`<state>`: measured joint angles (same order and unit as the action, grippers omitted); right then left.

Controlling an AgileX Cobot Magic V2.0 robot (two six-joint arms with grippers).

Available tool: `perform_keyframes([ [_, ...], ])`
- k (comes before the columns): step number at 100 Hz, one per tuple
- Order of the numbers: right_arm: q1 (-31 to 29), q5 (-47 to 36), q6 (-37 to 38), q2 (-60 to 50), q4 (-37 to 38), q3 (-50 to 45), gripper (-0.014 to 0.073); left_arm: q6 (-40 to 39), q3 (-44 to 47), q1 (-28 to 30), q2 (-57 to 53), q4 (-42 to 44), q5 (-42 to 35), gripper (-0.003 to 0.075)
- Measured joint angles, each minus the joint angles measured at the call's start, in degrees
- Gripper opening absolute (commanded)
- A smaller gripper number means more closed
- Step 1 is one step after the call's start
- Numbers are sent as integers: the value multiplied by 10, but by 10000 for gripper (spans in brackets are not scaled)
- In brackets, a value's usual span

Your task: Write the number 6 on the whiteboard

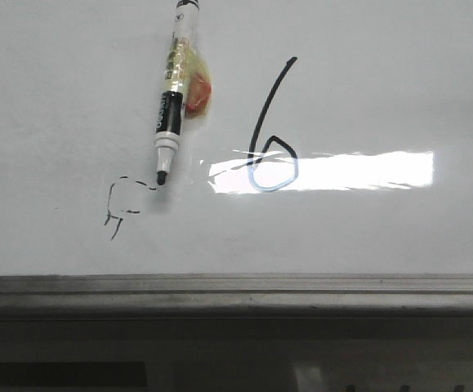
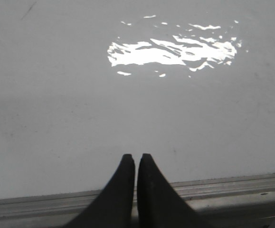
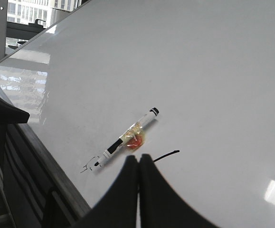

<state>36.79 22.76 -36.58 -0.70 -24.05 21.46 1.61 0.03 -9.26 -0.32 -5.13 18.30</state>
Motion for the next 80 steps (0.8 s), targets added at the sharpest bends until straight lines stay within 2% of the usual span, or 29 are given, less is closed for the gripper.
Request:
perform_keyframes([
  [67, 0, 0, 1, 0, 0, 0, -64, -1, 0, 0, 0, 0, 1, -20],
  [80, -10, -8, 1, 0, 48, -18, -64, -1, 0, 0, 0, -1, 1, -20],
])
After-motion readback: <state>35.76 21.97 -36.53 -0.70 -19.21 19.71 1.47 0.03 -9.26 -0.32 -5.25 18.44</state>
